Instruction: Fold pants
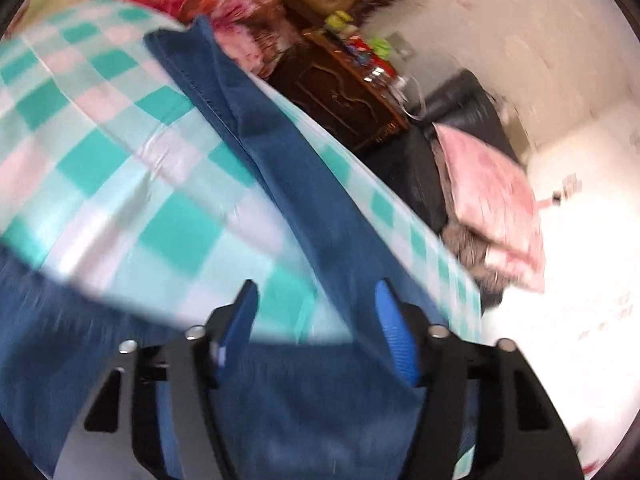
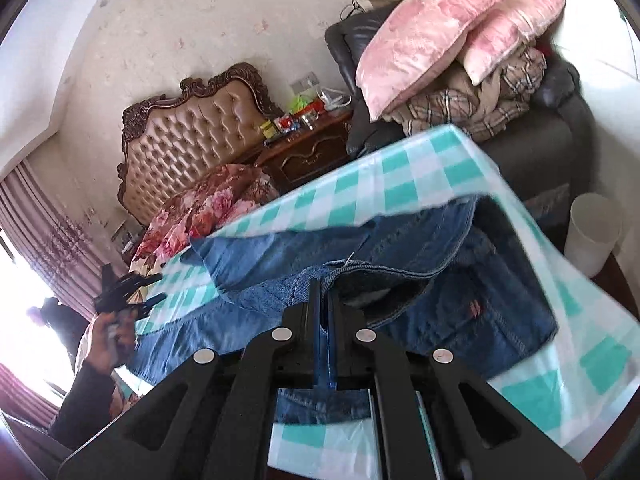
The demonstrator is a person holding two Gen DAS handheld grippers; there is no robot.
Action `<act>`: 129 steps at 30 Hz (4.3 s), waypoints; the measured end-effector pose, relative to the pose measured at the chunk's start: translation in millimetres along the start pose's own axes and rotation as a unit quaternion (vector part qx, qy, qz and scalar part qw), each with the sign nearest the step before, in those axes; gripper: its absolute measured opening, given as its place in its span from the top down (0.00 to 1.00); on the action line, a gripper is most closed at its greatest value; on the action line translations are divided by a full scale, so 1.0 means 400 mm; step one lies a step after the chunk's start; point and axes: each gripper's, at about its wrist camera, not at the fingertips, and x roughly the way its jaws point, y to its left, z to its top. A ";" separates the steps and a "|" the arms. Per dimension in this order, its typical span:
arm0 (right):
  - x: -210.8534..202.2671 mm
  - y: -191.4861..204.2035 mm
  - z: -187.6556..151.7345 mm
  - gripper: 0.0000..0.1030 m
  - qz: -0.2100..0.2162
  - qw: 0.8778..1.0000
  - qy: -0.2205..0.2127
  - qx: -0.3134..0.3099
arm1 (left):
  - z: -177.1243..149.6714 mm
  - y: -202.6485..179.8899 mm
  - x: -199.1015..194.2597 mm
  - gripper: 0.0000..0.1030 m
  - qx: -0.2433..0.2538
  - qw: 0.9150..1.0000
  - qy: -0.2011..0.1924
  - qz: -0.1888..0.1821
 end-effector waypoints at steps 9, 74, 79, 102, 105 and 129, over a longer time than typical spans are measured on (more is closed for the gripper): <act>0.004 -0.028 0.052 0.96 -0.002 1.000 0.002 0.014 | 0.178 0.123 0.251 0.65 -0.140 0.989 0.049 -0.021; 0.089 -0.316 -0.028 0.92 -0.221 0.955 0.103 0.171 | -0.433 0.437 -0.304 0.84 -0.221 0.973 -0.064 -0.005; 0.093 -0.316 -0.036 0.92 -0.224 0.954 0.103 0.171 | -0.355 0.567 -0.372 0.74 -0.267 0.955 -0.126 0.000; 0.033 -0.248 0.005 0.92 -0.246 0.957 0.099 0.118 | -0.296 0.648 -0.432 0.97 -0.261 0.957 -0.108 0.067; 0.095 -0.297 -0.037 0.92 -0.262 0.952 0.122 0.104 | -0.300 0.637 -0.435 0.97 -0.244 0.961 -0.111 0.073; 0.088 -0.274 -0.040 0.91 -0.268 0.959 0.082 0.045 | -0.296 0.645 -0.453 0.96 -0.233 0.959 -0.135 0.089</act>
